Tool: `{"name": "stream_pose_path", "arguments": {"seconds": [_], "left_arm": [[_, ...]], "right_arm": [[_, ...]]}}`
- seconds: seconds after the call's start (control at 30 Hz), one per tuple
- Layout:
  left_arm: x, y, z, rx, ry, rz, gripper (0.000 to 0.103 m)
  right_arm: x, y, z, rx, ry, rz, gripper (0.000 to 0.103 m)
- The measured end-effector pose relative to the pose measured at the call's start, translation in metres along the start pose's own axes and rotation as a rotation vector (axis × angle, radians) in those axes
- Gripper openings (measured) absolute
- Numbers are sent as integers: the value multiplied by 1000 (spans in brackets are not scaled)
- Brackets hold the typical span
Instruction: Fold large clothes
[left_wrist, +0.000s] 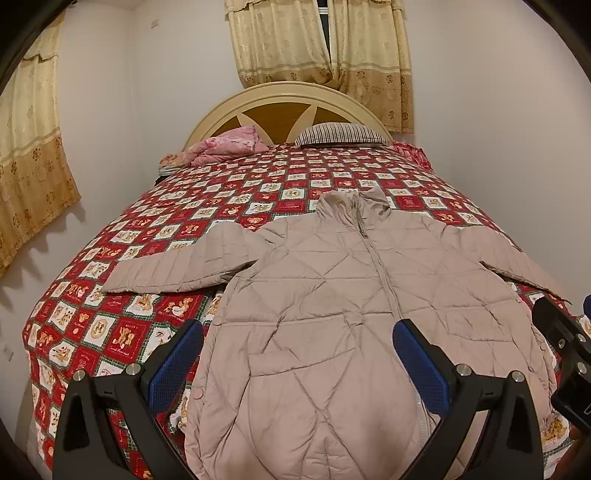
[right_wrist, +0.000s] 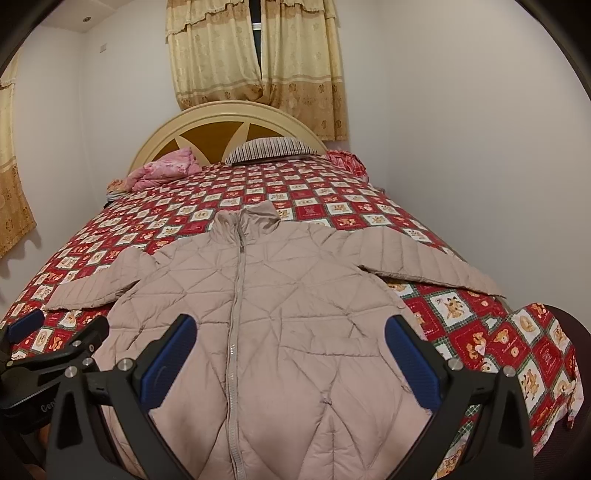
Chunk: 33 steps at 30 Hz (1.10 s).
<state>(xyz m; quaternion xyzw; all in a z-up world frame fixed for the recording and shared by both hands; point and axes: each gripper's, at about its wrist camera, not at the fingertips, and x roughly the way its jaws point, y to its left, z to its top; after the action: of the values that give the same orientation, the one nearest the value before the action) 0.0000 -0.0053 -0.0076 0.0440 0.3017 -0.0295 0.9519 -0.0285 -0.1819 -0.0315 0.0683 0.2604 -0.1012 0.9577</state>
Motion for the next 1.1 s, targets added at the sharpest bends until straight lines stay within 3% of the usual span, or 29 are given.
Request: {"name": "stream_pose_path", "arguments": {"seconds": [1.1], "left_arm": [[1, 0, -1, -1, 9, -4, 102]], "right_arm": [[2, 0, 1, 5, 9, 1, 103]]}}
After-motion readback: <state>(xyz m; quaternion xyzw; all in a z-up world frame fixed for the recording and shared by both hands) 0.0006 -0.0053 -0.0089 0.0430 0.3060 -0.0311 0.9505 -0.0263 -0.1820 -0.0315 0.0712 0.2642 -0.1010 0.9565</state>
